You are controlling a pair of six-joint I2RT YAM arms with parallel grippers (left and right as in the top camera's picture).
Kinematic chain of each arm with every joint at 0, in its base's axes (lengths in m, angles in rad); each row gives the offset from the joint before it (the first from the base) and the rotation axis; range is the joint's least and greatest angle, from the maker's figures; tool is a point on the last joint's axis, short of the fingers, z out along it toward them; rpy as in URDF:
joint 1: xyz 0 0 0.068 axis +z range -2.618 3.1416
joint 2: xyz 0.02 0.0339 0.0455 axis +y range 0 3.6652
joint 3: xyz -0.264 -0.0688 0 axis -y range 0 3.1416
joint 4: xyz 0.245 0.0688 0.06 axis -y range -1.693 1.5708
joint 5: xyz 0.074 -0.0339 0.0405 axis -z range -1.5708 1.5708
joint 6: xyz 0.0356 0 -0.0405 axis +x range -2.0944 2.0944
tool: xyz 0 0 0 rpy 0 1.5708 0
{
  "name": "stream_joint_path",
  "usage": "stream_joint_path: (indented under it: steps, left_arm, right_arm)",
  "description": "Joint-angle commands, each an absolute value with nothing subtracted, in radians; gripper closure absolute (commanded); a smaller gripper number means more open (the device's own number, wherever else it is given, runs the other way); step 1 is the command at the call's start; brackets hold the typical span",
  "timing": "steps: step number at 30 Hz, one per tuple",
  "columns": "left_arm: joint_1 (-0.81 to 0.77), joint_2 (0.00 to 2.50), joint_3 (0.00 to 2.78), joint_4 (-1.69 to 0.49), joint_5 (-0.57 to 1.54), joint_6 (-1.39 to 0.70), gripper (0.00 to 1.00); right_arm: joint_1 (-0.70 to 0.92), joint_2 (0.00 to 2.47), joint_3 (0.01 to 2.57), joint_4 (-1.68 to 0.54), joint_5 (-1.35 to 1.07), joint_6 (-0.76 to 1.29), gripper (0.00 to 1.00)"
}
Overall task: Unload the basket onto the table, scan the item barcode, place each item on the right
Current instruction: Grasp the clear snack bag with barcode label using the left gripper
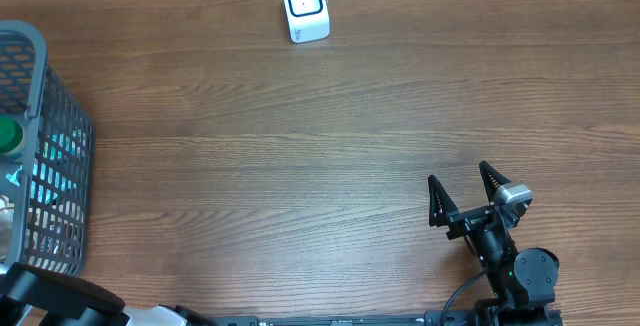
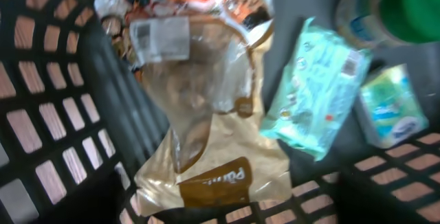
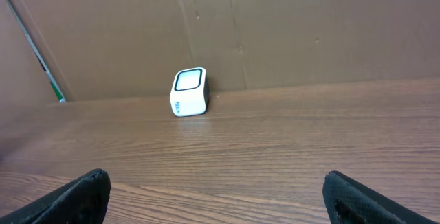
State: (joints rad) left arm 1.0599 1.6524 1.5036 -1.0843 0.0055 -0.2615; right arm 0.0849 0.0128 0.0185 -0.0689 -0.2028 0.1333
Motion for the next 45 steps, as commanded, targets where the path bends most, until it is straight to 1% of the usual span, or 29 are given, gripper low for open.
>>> stream_joint_path:
  steps: [1, 2, 6, 12, 21, 28, 45]
  left_arm:
    - [1.059, 1.679, 1.440, -1.063, -0.076, -0.303, 0.02]
    - [1.060, 1.682, 1.426, -1.050, -0.088, -0.303, 0.00]
    - [1.060, 1.691, 1.341, -0.939, -0.102, -0.292, 0.00]
    - [1.062, 1.718, 1.257, -0.839, -0.109, -0.296, 0.00]
    - [1.062, 1.807, 1.252, -0.816, -0.214, -0.323, 0.00]
    - [1.062, 1.875, 1.252, -0.756, -0.218, -0.322, 0.00]
    - [1.061, 1.914, 1.249, -0.632, -0.243, -0.319, 0.00]
  right_arm:
    - [0.079, 0.003, 0.008, -0.064, -0.203, 0.130, 0.00]
    - [0.079, 0.003, 0.008, -0.064, -0.203, 0.130, 0.00]
    - [0.079, 0.003, 0.008, -0.064, -0.203, 0.130, 0.00]
    - [0.079, 0.003, 0.008, -0.064, -0.203, 0.130, 0.00]
    - [0.079, 0.003, 0.008, -0.064, -0.203, 0.130, 0.00]
    - [0.079, 0.003, 0.008, -0.064, -0.203, 0.130, 0.00]
    - [0.079, 0.003, 0.008, -0.064, -0.203, 0.130, 0.00]
